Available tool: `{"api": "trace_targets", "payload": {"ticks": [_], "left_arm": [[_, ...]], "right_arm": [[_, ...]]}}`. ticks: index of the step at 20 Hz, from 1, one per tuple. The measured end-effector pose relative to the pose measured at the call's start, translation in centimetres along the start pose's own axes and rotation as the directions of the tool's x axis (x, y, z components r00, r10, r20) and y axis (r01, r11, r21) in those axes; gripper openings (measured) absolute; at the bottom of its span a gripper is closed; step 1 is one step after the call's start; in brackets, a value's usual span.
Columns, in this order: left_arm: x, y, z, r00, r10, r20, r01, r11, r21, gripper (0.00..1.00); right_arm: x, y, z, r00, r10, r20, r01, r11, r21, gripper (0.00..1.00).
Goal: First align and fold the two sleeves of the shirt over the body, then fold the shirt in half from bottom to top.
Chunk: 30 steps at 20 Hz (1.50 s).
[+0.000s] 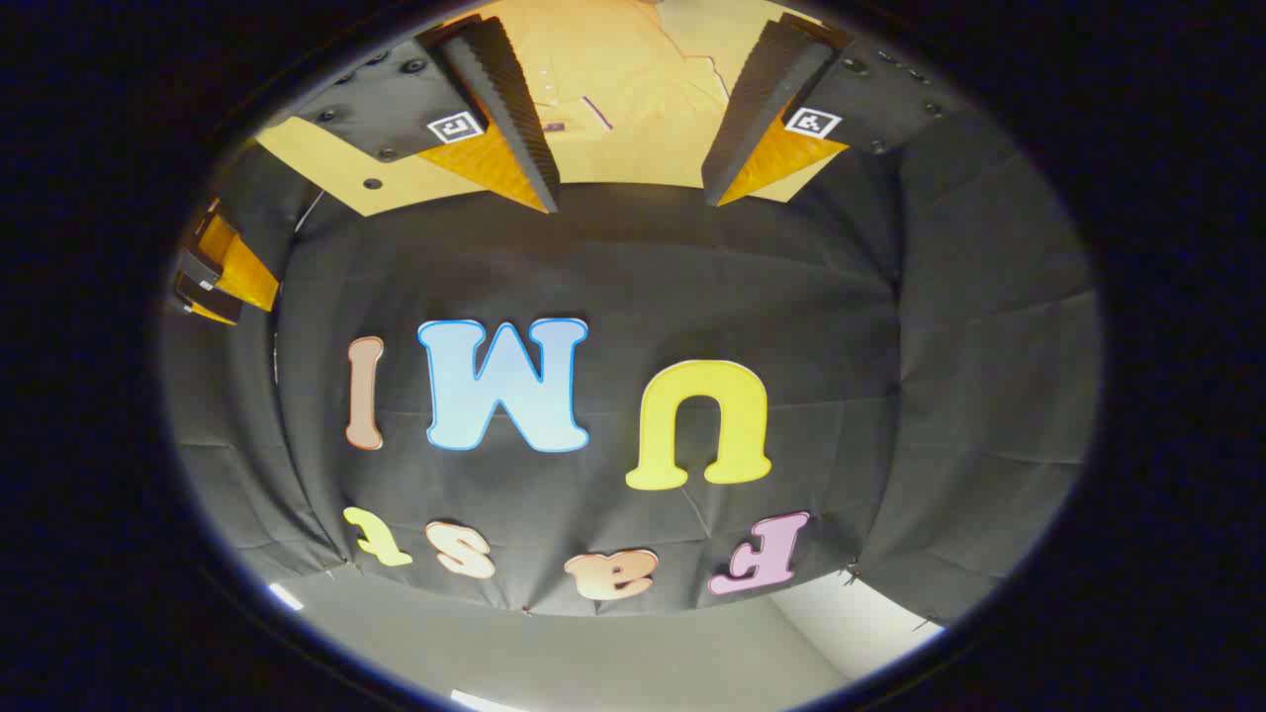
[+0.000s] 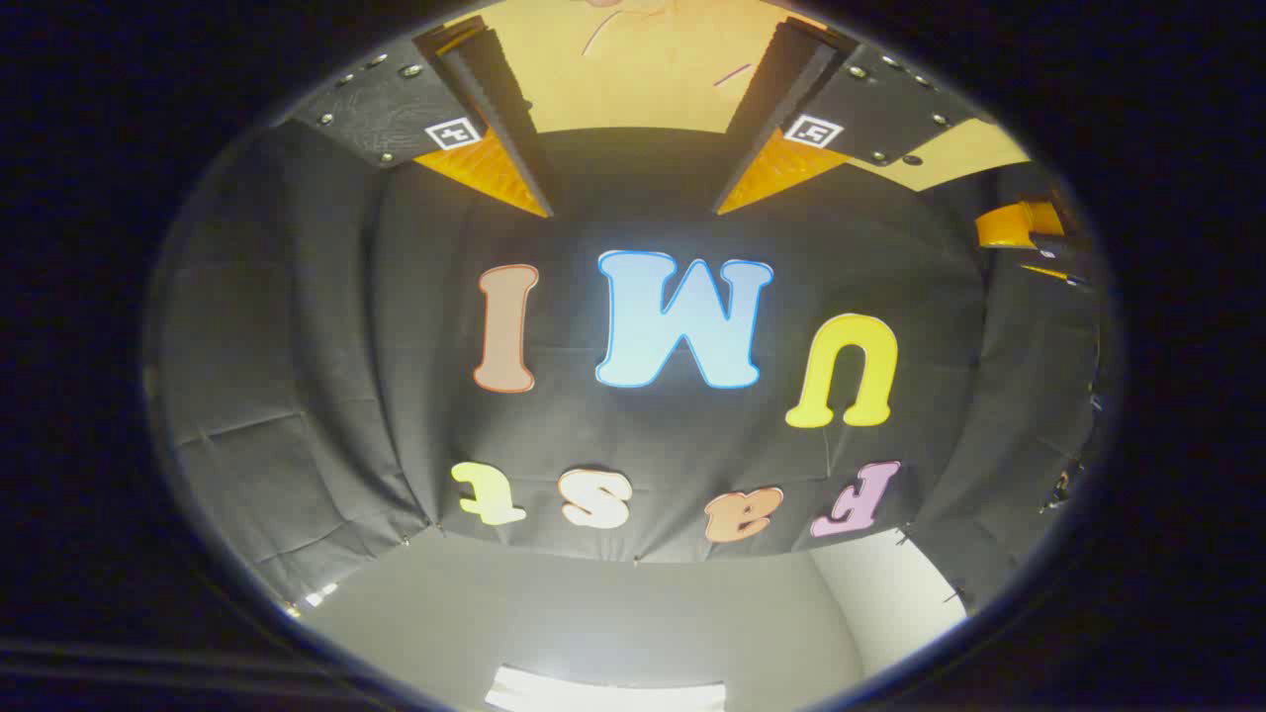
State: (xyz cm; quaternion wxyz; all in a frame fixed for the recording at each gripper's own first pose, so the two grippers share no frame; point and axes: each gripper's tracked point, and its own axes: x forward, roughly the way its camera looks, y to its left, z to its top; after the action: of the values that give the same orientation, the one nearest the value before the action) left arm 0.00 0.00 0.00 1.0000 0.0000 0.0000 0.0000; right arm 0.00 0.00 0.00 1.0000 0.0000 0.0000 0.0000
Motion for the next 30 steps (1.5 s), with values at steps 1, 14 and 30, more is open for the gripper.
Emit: {"api": "trace_targets", "payload": {"ticks": [1, 14, 30], "left_arm": [[0.0, 0.0, -0.1, 1.0, -0.005, -0.004, 0.005, 1.0, -0.003, 0.94], [0.0, -0.4, 0.2, 1.0, -0.003, 0.012, 0.002, 0.999, 0.054, 0.93], [1.1, -1.1, 1.1, 1.0, -0.01, 0.024, 0.008, 0.997, 0.083, 0.94]], "right_arm": [[-0.1, -0.1, -0.2, 1.0, -0.001, -0.006, 0.001, 1.0, 0.0, 0.95], [0.0, -0.4, -1.4, 0.998, 0.021, -0.066, -0.018, 0.999, 0.034, 0.96], [3.9, -1.2, -11.1, 0.961, 0.036, -0.274, -0.022, 0.998, 0.053, 0.95]]}}
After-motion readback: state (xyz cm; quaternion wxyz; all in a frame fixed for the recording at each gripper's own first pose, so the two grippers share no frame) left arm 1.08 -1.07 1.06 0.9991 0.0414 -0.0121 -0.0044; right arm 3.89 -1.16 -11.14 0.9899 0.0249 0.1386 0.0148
